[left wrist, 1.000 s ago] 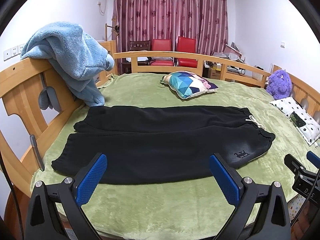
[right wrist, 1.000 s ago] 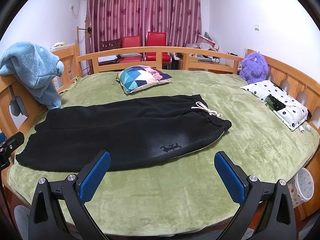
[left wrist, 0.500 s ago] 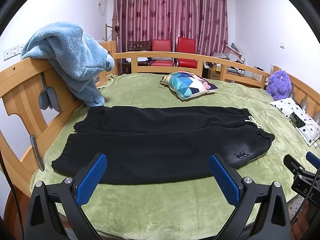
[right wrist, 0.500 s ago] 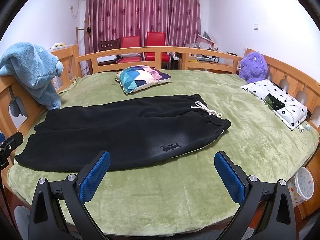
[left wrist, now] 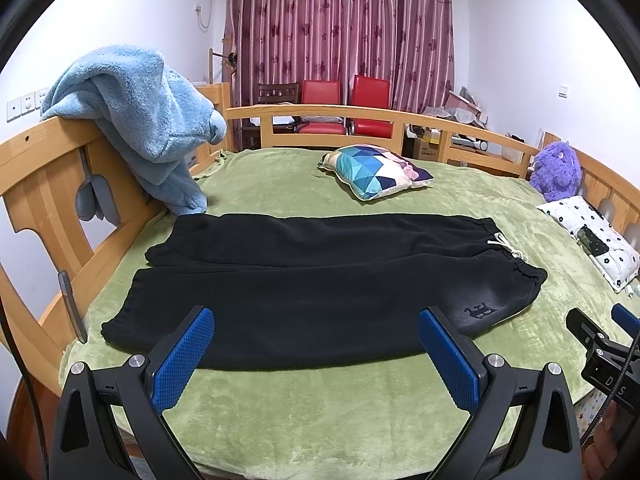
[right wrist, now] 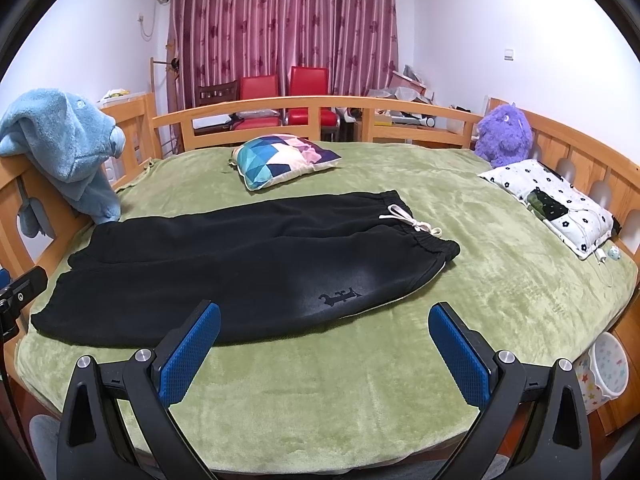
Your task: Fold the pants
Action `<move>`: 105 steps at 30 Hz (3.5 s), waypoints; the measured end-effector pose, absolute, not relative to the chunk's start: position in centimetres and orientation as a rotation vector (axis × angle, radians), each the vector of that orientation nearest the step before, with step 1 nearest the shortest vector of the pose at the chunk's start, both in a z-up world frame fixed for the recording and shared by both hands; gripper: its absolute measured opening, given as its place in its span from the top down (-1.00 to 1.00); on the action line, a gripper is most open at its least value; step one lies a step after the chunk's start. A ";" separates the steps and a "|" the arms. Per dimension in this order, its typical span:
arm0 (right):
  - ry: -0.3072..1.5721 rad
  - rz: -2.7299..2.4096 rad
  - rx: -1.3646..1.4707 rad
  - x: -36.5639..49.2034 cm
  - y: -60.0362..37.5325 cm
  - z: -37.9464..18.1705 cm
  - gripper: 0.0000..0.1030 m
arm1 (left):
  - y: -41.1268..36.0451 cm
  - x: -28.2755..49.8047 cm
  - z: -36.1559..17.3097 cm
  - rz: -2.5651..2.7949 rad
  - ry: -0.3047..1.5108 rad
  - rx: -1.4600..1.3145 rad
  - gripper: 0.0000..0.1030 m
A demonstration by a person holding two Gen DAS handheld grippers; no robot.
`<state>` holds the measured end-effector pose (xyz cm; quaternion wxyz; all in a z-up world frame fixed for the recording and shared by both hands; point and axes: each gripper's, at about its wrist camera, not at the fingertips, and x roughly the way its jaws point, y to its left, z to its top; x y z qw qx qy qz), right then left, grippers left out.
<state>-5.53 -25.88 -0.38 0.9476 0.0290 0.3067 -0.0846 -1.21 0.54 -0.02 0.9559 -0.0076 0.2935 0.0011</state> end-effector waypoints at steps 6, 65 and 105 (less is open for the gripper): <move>0.622 -0.178 0.056 -5.6 -25.9 -0.2 -0.98 | 0.5 -1.3 0.0 0.002 0.595 -0.017 -1.00; 0.867 -0.243 0.393 7.7 -37.6 -20.8 -0.74 | 15.6 10.6 -21.5 0.205 0.890 -0.379 -0.90; 0.736 -0.119 0.243 35.1 -34.2 -8.2 0.77 | 16.5 33.4 -8.4 0.219 0.672 -0.237 0.75</move>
